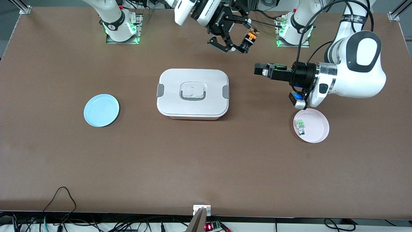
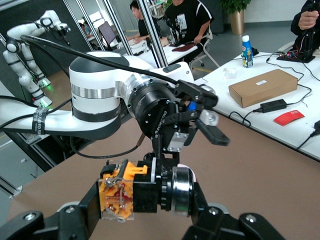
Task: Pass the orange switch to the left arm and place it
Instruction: 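Raise the orange switch with the right gripper while the left gripper approaches it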
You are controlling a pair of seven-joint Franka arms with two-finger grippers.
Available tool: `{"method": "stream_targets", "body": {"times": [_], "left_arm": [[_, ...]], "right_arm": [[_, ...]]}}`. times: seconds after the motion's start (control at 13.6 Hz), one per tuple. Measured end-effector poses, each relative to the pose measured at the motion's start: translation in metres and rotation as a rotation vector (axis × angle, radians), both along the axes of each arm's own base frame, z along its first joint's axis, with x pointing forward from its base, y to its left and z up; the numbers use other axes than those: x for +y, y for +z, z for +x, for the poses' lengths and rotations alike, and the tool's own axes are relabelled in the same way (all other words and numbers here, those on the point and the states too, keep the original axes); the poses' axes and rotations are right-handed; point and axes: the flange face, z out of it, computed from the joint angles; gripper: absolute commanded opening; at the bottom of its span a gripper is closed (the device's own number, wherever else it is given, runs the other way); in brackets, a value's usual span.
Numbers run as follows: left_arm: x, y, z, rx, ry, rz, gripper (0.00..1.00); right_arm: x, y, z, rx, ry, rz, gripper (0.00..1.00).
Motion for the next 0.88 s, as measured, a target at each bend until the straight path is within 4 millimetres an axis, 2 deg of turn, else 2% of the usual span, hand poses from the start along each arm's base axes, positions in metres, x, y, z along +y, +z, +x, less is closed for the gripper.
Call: {"method": "stream_targets", "body": {"times": [0.29,0.66,0.88], "left_arm": [[0.011,0.017,-0.002,0.007,0.018,0.007,1.0],[0.004,0.042,-0.018,-0.026,-0.036,-0.011,1.0],[0.002,0.043,-0.024,-0.024,-0.052,-0.013,1.0]], "right_arm": [[0.002,-0.011,0.005,0.009,-0.011,0.005,0.11],[0.002,-0.014,0.007,0.014,-0.011,0.003,0.11],[0.003,-0.016,0.008,0.017,-0.011,0.002,0.11]]}}
